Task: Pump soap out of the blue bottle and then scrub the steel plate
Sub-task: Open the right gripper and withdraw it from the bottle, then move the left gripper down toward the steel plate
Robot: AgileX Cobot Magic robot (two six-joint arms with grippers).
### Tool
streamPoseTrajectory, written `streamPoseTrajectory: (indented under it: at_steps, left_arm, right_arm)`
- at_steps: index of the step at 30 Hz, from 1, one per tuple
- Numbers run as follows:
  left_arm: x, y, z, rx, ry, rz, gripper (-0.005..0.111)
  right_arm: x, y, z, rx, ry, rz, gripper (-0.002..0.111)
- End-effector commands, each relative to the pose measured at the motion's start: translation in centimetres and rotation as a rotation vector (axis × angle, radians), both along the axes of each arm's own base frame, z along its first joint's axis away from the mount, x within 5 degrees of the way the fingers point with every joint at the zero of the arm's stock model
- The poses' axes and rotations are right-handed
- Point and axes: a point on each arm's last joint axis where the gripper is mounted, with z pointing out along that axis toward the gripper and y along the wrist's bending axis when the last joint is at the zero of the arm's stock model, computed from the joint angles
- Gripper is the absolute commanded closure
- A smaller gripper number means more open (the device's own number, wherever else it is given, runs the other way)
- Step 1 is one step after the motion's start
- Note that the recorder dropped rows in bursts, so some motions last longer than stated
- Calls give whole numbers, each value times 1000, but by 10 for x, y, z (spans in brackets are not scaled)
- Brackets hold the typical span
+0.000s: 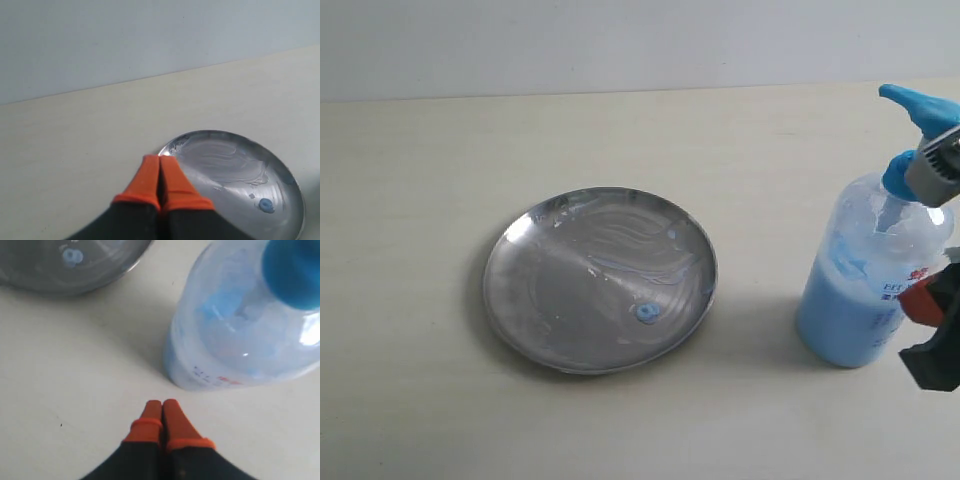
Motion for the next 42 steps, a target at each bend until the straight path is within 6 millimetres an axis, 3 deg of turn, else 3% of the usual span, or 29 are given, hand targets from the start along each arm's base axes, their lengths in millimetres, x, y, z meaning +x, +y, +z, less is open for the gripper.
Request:
streamPoseTrajectory:
  at_steps: [1, 10, 17, 23, 42]
  left_arm:
    - [-1, 0, -4, -20, -17, -3, 107]
    - [0, -1, -16, -21, -18, -16, 107]
    - [5, -5, -23, -11, 38, -12, 107]
    - [22, -16, -38, 1, 141, -16, 107]
    - [92, -111, -82, 287, 484, -204, 107]
  right_arm:
    - [-9, -9, 22, 59, -176, 2, 108]
    - [-46, -32, 57, 232, -474, 3, 108]
    - [-67, -43, 36, 309, -601, 12, 108]
    - [-83, -53, 40, 377, -709, 11, 108]
    - [-84, -53, 35, 414, -774, 19, 108]
